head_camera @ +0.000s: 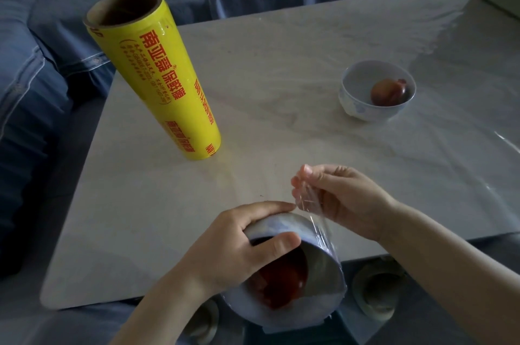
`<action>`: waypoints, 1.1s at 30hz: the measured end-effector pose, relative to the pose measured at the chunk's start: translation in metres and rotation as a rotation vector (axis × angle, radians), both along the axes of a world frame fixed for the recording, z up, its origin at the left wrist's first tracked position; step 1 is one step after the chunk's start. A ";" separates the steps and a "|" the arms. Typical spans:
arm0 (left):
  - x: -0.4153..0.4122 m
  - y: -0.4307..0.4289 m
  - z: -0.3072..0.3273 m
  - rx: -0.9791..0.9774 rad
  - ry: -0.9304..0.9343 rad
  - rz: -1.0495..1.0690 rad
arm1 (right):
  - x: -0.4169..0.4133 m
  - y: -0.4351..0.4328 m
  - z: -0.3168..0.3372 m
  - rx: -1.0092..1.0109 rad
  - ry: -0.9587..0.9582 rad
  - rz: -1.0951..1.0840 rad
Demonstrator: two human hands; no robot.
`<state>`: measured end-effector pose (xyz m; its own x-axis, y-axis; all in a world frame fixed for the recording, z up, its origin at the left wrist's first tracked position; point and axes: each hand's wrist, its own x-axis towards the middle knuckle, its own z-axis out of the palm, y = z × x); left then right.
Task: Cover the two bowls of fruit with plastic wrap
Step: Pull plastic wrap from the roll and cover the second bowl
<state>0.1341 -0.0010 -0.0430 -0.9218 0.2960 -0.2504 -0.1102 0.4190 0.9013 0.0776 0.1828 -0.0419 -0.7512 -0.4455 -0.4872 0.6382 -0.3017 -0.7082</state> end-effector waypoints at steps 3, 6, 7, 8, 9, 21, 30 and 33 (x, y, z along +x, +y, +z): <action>0.003 0.001 -0.001 0.002 0.019 0.023 | 0.001 -0.006 0.001 0.220 0.075 -0.068; 0.006 0.002 -0.001 0.039 0.057 0.084 | 0.001 -0.010 -0.005 0.542 0.247 -0.088; 0.007 0.002 0.000 0.045 0.082 0.103 | 0.000 -0.011 -0.007 0.619 0.297 -0.068; 0.007 0.002 0.001 0.056 0.106 0.121 | -0.001 -0.013 -0.008 0.674 0.341 -0.040; 0.007 0.002 0.002 0.067 0.127 0.133 | -0.002 -0.014 -0.008 0.708 0.380 -0.010; 0.006 0.000 0.006 0.157 0.161 0.147 | -0.002 -0.010 -0.014 0.796 0.327 0.300; 0.003 -0.004 -0.001 0.111 0.126 0.263 | -0.012 0.023 -0.002 1.034 0.668 -0.111; 0.002 -0.002 -0.004 0.054 0.160 0.270 | 0.004 0.023 0.025 0.785 0.784 -0.087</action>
<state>0.1363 -0.0032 -0.0475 -0.9953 0.0439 -0.0865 -0.0662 0.3446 0.9364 0.0819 0.2062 -0.0170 -0.9883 -0.1523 0.0127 -0.0711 0.3849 -0.9202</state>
